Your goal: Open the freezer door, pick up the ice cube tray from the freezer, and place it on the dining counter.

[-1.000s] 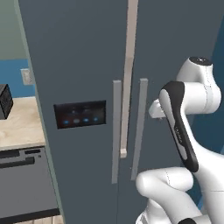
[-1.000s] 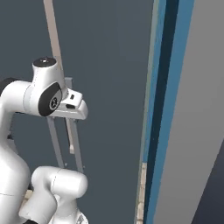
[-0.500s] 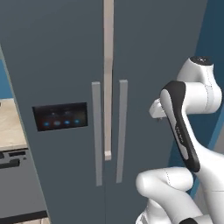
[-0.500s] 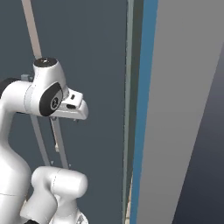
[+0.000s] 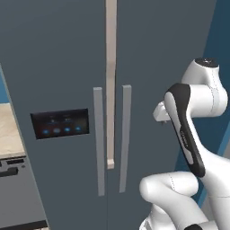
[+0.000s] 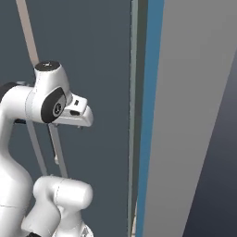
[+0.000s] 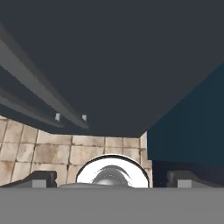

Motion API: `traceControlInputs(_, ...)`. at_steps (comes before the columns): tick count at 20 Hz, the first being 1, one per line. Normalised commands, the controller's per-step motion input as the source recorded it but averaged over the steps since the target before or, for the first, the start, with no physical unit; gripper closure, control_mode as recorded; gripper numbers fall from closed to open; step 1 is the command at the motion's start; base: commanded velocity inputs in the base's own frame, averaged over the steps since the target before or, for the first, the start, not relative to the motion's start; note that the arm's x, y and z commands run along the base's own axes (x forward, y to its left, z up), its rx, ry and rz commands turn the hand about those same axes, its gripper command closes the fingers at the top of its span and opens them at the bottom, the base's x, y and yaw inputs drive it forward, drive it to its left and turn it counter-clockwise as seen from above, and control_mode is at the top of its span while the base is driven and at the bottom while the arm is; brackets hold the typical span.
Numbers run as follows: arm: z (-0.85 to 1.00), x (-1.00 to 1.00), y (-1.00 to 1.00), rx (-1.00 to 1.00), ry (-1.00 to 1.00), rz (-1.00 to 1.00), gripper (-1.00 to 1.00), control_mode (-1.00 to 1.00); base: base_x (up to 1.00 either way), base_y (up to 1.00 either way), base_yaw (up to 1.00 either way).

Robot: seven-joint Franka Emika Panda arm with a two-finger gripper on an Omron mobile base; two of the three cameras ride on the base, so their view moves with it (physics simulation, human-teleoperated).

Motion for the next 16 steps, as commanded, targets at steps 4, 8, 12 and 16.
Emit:
traceControlInputs(4, 0.0, 0.0, 0.0, 0.0, 0.0, 0.0, -1.0, 1.0, 0.38, -0.27, 0.0)
traceControlInputs(8, 0.0, 0.0, 0.0, 0.0, 0.0, 0.0, -1.0, 1.0, 0.24, -0.33, 0.0)
traceControlInputs(12, 0.0, 0.0, 0.0, 0.0, 0.0, 0.0, -1.0, 1.0, 0.02, -0.32, 0.0)
traceControlInputs(16, 0.0, 0.0, 0.0, 0.0, 0.0, 0.0, -1.0, 1.0, 0.0, -0.17, 0.0)
